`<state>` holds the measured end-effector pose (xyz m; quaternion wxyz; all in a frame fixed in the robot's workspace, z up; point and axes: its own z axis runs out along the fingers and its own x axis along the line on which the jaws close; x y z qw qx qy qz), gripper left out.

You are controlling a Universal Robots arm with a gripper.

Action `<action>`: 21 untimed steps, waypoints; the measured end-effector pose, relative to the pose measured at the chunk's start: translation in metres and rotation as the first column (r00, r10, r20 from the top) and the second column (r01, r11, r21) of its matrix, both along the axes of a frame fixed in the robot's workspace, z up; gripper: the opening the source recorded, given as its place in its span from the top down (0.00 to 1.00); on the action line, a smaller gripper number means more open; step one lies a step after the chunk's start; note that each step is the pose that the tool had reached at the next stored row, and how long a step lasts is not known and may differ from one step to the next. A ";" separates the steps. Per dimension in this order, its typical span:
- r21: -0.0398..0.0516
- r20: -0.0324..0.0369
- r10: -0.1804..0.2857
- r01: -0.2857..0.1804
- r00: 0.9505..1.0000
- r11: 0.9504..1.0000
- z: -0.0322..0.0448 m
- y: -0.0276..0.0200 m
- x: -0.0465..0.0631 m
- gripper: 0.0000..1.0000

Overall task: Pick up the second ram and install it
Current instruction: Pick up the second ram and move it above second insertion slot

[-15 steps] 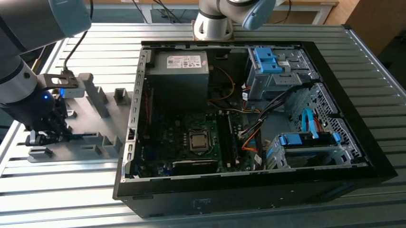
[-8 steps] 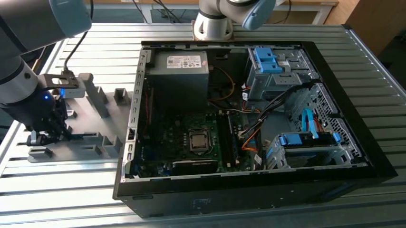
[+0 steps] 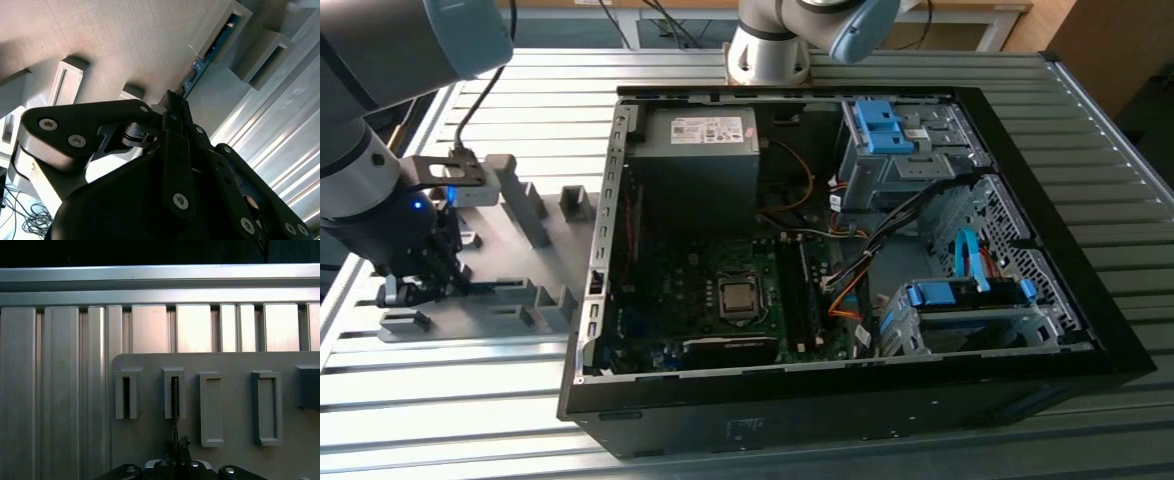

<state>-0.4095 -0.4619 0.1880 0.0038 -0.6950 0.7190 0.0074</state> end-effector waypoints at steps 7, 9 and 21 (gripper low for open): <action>0.000 0.000 0.000 0.000 1.000 1.000 0.0000 0.0000 0.000 0.86; 0.000 0.000 0.000 0.000 1.000 1.000 0.0010 0.0000 0.000 0.86; 0.000 0.000 0.000 0.000 1.000 1.000 0.0135 0.0000 0.000 0.86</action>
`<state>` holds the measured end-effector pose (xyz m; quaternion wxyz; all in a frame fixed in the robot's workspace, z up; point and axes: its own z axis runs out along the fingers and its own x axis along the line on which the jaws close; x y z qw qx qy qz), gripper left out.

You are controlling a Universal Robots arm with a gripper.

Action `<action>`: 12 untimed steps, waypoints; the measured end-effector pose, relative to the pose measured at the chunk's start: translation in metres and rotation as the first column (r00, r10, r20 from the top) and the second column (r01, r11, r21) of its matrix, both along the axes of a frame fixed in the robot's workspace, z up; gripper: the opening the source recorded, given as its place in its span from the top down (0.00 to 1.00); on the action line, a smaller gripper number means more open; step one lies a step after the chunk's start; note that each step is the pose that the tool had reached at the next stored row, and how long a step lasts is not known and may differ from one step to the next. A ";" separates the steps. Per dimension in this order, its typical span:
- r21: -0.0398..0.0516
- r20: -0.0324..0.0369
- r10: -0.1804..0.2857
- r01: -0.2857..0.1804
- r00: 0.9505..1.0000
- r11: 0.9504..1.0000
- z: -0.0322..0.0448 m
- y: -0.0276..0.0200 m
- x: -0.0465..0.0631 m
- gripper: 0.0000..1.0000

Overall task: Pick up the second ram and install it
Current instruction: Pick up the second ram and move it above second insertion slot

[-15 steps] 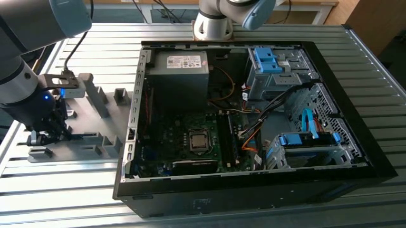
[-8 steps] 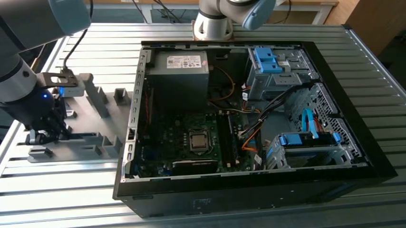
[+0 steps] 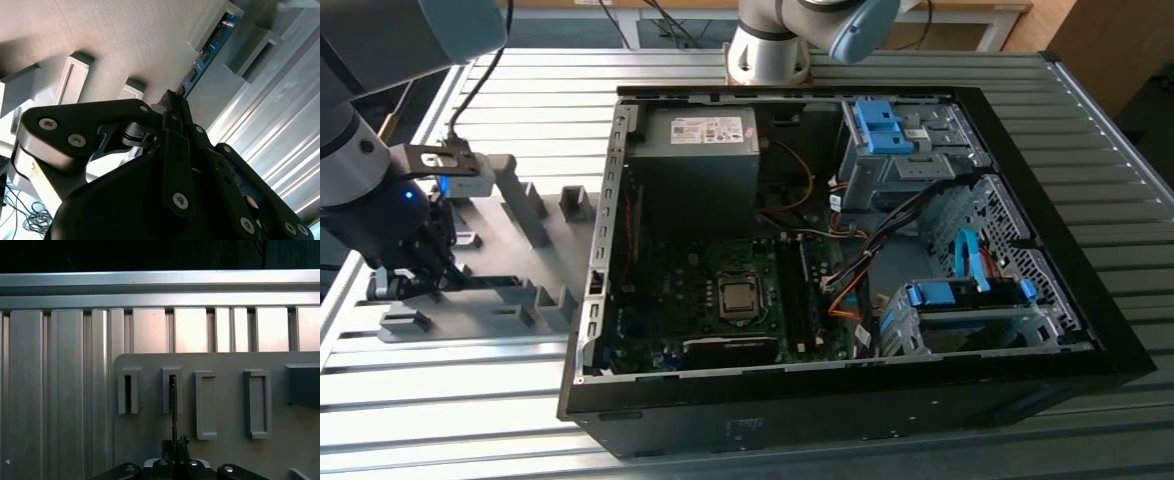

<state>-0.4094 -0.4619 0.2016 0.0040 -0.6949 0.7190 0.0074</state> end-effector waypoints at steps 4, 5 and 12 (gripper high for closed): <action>0.000 0.000 0.000 0.000 1.000 1.000 0.0002 0.0000 0.000 0.86; 0.000 0.000 0.000 0.000 1.000 1.000 0.0003 0.0000 0.000 0.86; 0.000 0.000 0.000 0.000 1.000 1.000 0.0044 0.0000 0.000 0.86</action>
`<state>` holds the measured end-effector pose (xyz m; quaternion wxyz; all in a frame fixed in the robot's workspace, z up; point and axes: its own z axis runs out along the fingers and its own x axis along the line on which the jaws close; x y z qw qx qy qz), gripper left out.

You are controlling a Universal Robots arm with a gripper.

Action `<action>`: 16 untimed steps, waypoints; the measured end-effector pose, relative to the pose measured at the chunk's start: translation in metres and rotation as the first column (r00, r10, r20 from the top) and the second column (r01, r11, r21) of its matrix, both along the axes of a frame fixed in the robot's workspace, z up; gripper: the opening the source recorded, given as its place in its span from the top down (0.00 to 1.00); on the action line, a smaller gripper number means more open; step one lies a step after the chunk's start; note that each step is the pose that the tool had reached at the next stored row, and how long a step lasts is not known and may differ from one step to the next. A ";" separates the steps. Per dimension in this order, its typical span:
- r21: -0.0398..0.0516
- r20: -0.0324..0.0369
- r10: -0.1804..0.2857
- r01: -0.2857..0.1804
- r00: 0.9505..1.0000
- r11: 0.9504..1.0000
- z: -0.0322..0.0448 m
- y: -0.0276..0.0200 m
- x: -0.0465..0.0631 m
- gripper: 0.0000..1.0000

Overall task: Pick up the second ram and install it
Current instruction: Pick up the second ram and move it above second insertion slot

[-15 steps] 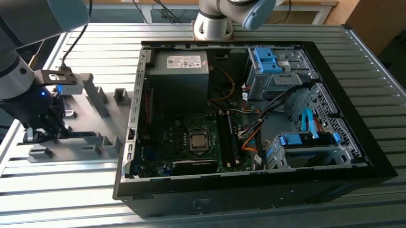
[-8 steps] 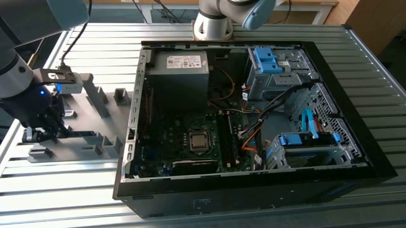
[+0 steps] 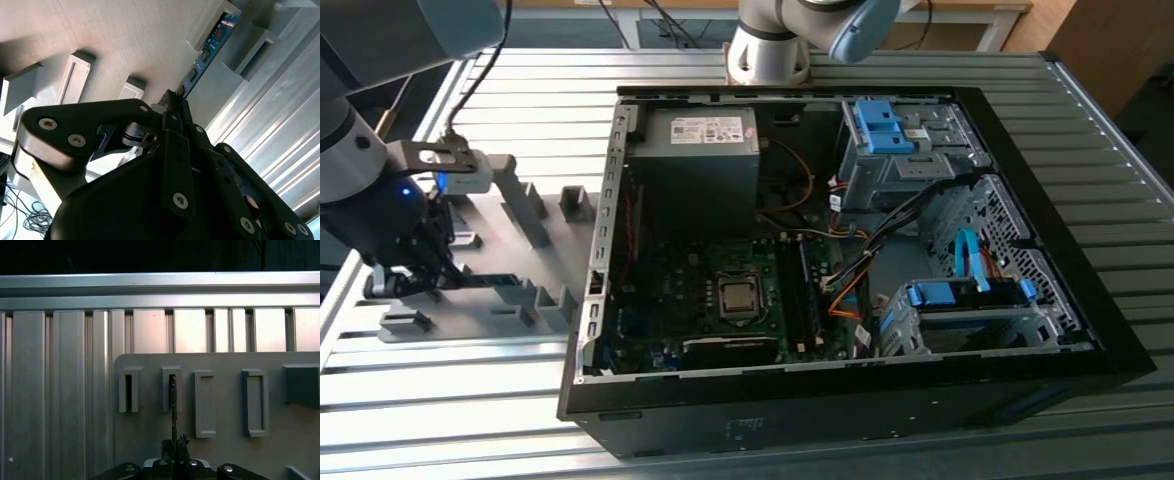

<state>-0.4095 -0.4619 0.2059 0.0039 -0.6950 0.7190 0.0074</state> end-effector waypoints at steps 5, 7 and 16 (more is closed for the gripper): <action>0.000 0.000 0.000 0.000 1.000 1.000 0.0030 0.0000 0.000 0.86; 0.000 0.000 0.000 0.000 1.000 1.000 0.0042 0.0000 0.000 0.86; 0.000 0.000 0.000 0.000 1.000 1.000 0.0097 0.0000 0.000 0.86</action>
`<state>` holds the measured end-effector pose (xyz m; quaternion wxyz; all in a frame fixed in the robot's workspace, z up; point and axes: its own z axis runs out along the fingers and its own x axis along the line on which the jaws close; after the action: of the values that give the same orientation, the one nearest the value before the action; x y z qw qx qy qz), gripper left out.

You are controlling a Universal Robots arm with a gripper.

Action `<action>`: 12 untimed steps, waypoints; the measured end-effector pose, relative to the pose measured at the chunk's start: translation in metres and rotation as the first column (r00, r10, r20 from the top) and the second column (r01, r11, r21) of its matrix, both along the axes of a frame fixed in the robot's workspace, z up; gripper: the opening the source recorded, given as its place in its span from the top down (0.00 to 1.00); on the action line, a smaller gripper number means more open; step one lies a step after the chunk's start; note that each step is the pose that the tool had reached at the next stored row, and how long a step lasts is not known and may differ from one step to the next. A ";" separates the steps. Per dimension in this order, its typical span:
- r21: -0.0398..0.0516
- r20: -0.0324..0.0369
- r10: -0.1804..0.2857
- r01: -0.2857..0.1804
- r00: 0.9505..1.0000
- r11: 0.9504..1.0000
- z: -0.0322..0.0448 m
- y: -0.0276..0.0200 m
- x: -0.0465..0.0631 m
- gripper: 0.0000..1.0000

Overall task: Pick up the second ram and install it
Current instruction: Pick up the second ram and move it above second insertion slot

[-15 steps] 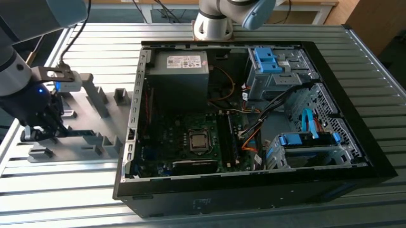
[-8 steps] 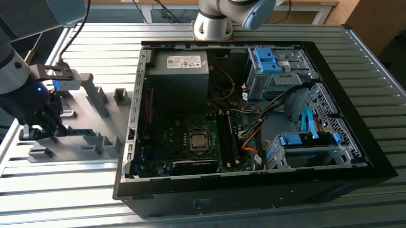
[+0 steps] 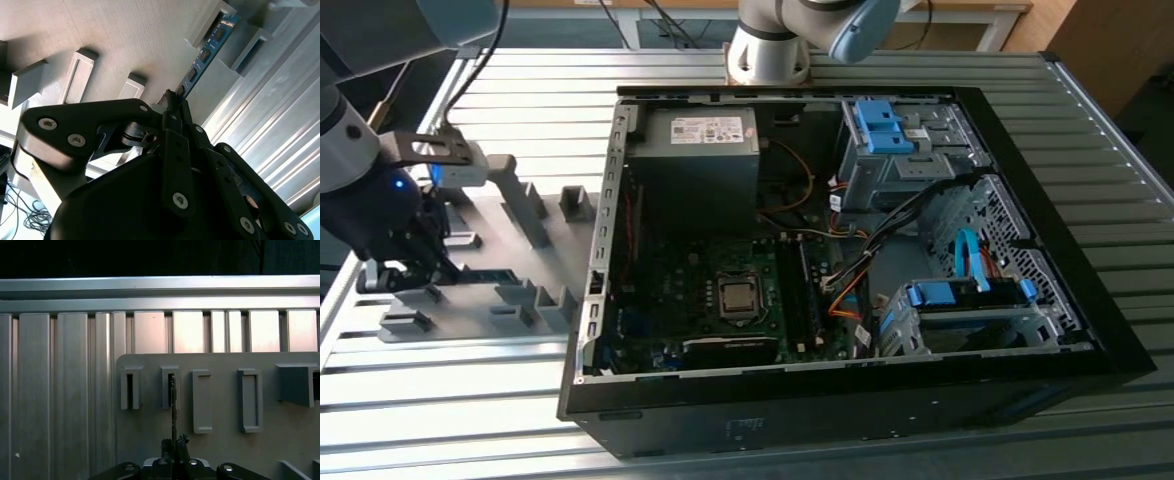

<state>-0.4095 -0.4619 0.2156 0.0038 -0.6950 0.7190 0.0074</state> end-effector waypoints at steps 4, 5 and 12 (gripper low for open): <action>0.000 0.000 0.000 0.000 1.000 1.000 0.0030 0.0000 0.000 0.86; 0.000 0.000 0.000 0.000 1.000 1.000 0.0037 0.0000 0.000 0.86; 0.000 0.000 0.000 0.000 1.000 1.000 0.0094 0.0000 0.000 0.86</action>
<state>-0.4095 -0.4619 0.2250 0.0039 -0.6950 0.7190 0.0074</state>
